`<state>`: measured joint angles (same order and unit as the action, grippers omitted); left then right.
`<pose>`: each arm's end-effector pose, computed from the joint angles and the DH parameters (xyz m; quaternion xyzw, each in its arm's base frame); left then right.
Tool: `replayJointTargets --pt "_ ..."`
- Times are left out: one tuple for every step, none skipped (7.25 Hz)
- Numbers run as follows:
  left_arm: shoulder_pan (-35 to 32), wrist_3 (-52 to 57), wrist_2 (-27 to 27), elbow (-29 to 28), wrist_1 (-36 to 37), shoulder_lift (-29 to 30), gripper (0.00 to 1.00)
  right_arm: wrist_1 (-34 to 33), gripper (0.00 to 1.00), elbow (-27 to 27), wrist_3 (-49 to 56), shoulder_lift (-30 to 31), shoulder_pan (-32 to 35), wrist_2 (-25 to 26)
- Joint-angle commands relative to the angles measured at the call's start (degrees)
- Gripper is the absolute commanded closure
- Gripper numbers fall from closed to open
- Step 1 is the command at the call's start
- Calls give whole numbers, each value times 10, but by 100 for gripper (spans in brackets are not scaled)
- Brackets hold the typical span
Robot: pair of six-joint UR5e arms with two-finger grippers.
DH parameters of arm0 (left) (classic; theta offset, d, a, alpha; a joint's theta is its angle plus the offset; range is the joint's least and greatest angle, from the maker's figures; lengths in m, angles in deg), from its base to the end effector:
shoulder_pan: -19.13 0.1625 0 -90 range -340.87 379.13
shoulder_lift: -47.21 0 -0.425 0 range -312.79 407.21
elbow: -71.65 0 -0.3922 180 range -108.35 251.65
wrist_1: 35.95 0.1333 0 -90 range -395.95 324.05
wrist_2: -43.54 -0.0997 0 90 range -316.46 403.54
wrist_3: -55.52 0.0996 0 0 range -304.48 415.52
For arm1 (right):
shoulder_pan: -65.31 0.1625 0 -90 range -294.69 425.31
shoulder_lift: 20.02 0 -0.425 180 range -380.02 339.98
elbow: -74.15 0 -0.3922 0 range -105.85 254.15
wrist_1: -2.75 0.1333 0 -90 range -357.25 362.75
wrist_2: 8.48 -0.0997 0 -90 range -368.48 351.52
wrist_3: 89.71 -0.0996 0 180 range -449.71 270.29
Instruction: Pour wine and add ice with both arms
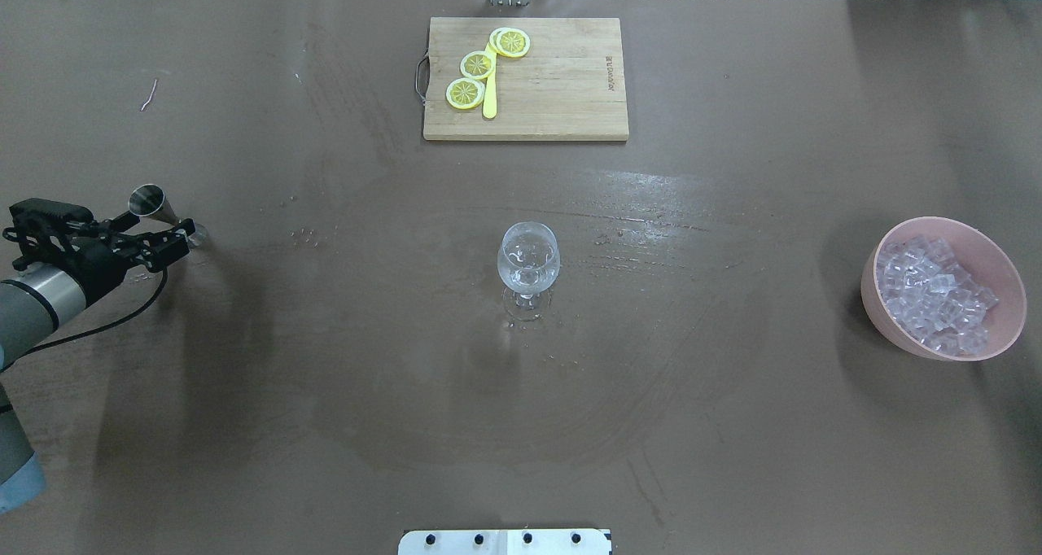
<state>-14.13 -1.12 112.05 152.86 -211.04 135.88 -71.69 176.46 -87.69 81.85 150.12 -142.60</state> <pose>0.3179 -0.4116 0.5840 0.4520 0.4184 -0.1128 0.7797 0.0257 -0.4244 0.6167 0.1186 -0.3753 -0.1099 0.9127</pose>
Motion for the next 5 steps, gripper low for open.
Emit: replayJointTargets --pt "6 0 -26 -11 -13 7 1 0 0 0 0 0 0 0" --pt "13 3 -55 -11 -10 7 2 0 0 0 0 0 0 0" --pt "23 8 -72 -13 -9 7 2 0 0 0 0 0 0 0" --pt "32 8 -77 -14 -7 7 2 0 0 -1 0 0 0 0" --pt "49 9 -108 -15 -5 7 2 0 0 -1 1 0 0 0"
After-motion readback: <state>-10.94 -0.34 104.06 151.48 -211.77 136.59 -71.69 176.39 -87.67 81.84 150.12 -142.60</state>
